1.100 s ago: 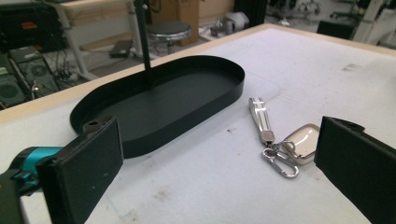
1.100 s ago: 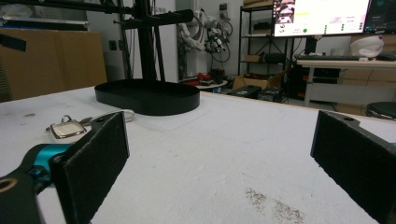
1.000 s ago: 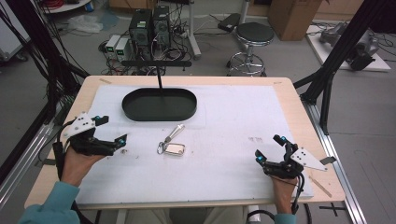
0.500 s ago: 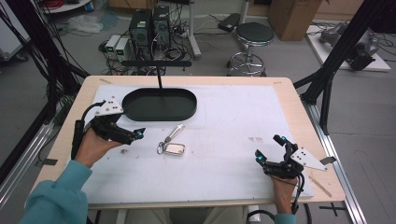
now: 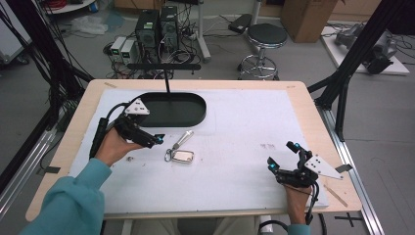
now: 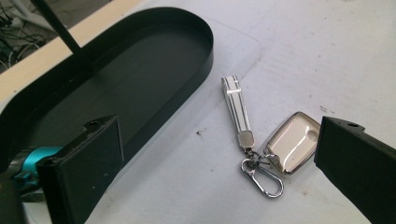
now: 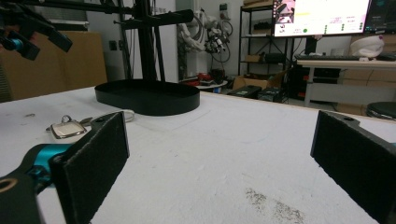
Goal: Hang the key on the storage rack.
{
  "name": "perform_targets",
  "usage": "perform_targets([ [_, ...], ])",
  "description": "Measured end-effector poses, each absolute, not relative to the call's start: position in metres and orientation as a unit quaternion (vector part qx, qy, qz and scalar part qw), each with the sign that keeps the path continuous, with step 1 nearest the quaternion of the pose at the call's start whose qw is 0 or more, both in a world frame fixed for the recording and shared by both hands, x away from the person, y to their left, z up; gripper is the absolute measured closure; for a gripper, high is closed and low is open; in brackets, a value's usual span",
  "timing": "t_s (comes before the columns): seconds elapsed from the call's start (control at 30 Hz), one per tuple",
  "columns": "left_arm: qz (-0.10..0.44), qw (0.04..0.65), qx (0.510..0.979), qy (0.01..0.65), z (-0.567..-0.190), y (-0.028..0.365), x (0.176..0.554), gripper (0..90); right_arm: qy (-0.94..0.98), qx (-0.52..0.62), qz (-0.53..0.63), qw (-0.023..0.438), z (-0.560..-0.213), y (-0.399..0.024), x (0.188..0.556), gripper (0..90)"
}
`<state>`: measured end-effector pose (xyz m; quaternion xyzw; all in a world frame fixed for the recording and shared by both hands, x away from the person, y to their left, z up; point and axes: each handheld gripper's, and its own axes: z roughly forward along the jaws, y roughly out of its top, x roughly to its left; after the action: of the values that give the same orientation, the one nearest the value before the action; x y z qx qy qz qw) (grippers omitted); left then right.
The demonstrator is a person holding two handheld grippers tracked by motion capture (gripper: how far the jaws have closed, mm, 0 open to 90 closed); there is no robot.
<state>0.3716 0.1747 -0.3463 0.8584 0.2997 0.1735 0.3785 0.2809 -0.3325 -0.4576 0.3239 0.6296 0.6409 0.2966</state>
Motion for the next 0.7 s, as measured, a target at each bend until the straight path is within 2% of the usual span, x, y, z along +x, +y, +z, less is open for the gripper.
perform_targets([
  [0.23,0.152,0.339,0.877,0.305,-0.36,0.151,0.384,2.1,0.63,0.324,0.64,0.297,-0.458,-0.332,0.281,3.6],
  [0.37,0.142,0.329,0.881,0.31,-0.365,0.142,0.386,8.9,0.63,0.324,0.64,0.297,-0.458,-0.332,0.281,3.6],
  [0.7,0.114,0.288,0.892,0.328,-0.378,0.123,0.397,10.3,0.63,0.325,0.641,0.294,-0.458,-0.333,0.281,3.6],
])
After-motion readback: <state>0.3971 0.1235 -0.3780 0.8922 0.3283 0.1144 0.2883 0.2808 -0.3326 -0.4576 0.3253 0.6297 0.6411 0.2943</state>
